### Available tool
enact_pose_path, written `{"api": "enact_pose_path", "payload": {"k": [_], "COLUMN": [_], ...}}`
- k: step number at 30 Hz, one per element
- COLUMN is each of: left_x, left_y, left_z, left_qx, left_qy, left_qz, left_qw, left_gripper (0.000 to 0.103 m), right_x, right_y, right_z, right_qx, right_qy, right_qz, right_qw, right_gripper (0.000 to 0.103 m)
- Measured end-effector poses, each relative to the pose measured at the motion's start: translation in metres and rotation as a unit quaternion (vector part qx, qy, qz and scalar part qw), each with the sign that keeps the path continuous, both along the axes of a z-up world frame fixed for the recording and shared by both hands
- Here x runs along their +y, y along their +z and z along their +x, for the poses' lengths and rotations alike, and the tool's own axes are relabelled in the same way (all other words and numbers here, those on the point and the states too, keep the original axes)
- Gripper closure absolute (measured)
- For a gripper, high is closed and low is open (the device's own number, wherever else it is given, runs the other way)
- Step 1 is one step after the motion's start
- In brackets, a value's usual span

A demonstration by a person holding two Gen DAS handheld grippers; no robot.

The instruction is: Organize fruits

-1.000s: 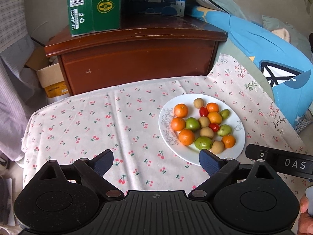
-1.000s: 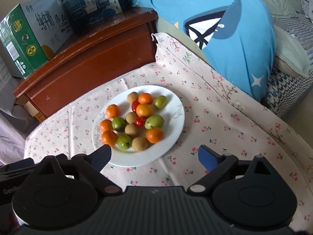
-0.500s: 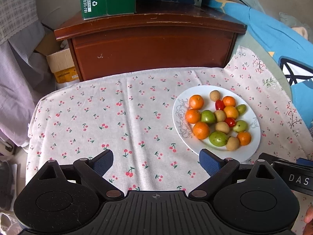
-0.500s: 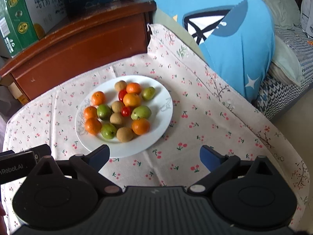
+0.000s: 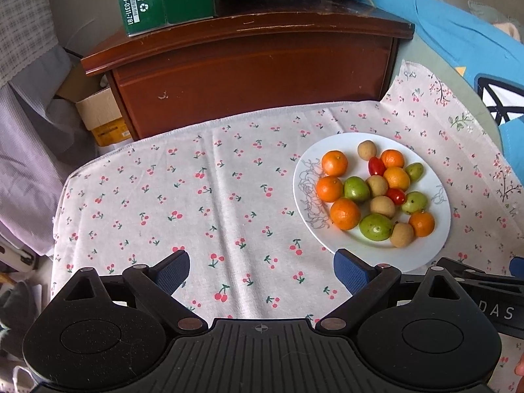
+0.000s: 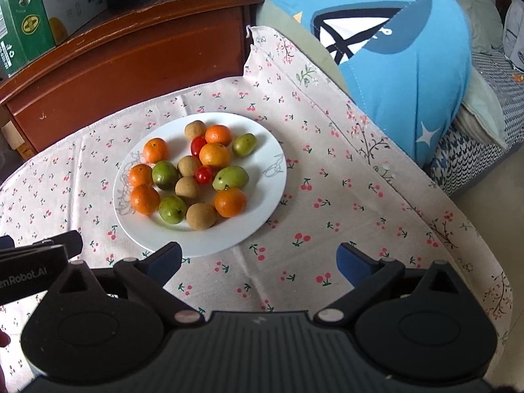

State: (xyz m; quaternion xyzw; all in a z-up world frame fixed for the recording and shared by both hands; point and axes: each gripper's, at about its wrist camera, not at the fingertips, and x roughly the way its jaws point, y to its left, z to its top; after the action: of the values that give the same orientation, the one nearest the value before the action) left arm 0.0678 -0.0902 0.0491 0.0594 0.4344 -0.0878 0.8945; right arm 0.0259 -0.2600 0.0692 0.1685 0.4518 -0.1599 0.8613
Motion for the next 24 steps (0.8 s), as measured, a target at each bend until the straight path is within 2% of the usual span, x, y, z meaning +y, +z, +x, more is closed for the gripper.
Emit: {"api": "enact_pose_path", "payload": {"k": [24], "left_x": [-0.0059], "left_y": [-0.0103], "left_z": [0.0094], "left_qx": [0.009], "left_qy": [0.001], "left_qz": [0.007], "left_qw": [0.9999], "left_gripper": [0.007], "right_x": [0.0026], "right_y": [-0.0050], "right_z": [0.0096], "right_qx": [0.003], "right_qy": [-0.003], "right_qz": [-0.020], "right_qw": [1.000], "right_gripper": [0.002]}}
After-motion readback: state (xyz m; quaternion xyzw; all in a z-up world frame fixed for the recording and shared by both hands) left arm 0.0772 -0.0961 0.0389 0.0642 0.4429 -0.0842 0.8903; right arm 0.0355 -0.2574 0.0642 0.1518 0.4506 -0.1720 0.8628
